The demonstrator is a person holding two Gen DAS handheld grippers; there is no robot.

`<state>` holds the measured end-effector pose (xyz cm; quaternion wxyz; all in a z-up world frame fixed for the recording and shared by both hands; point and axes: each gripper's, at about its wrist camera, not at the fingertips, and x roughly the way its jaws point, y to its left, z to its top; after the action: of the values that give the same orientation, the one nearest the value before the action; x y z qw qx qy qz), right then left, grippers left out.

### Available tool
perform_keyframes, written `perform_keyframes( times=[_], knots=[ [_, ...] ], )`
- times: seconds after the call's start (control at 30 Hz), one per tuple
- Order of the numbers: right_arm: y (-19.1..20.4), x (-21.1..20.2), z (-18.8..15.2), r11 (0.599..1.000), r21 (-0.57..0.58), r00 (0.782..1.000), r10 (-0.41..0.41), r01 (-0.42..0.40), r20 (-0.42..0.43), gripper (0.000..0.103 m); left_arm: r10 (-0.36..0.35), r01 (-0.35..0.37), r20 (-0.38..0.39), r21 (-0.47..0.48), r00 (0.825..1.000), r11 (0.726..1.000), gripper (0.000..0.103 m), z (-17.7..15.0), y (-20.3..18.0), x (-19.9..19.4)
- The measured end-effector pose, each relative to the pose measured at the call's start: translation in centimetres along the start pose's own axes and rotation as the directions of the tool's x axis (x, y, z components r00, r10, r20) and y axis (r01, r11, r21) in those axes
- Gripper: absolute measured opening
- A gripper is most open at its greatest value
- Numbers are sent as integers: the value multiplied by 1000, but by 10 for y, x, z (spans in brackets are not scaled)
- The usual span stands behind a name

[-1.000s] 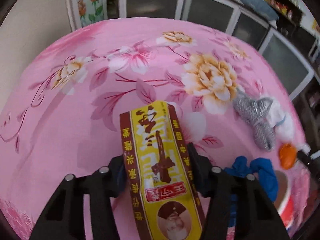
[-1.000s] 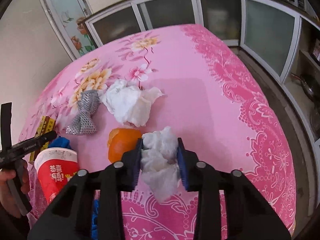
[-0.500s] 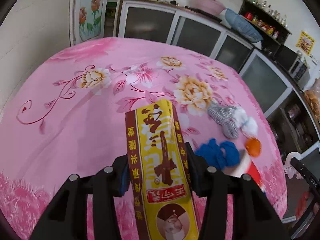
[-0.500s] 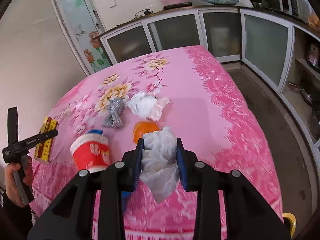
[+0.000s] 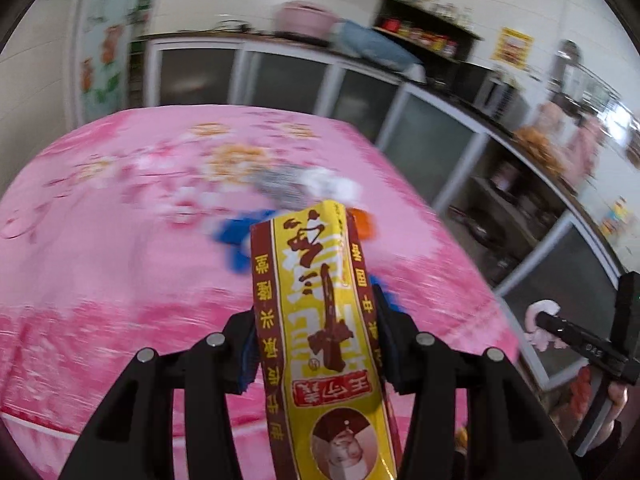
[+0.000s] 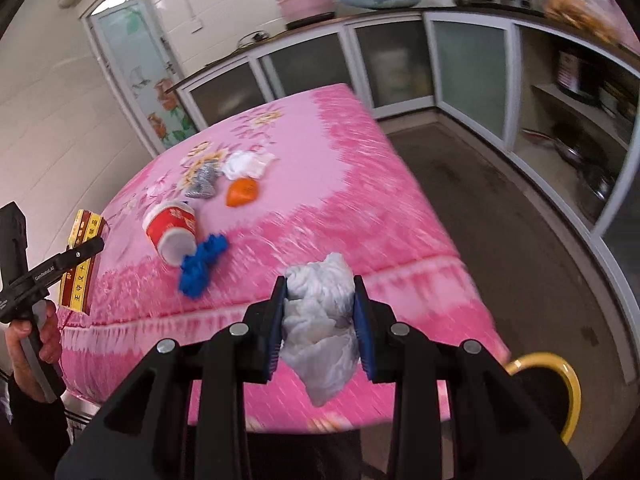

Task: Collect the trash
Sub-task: 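Carry yellow box and tissue to the bin and open both tools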

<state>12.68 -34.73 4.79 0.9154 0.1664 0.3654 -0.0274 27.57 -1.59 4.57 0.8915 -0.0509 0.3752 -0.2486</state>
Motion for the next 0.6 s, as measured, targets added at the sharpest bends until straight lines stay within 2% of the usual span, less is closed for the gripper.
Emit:
perform_keyframes(
  times=[0.13, 0.23, 0.43, 0.6],
  knots=[
    [-33, -32, -24, 998, 46, 999, -48, 47, 17, 30, -100, 100, -11, 91, 995, 991, 46, -15, -61, 12],
    [-63, -57, -41, 992, 87, 995, -98, 95, 31, 30, -179, 185, -49, 151, 983, 971, 47, -29, -109, 28],
    [-126, -95, -71, 966, 175, 979, -199, 190, 33, 30, -302, 339, -167, 276, 939, 900, 47, -61, -210, 69],
    [-164, -117, -92, 938, 217, 958, -285, 270, 37, 30, -347, 416, -245, 344, 905, 842, 47, -88, -276, 93]
  ],
)
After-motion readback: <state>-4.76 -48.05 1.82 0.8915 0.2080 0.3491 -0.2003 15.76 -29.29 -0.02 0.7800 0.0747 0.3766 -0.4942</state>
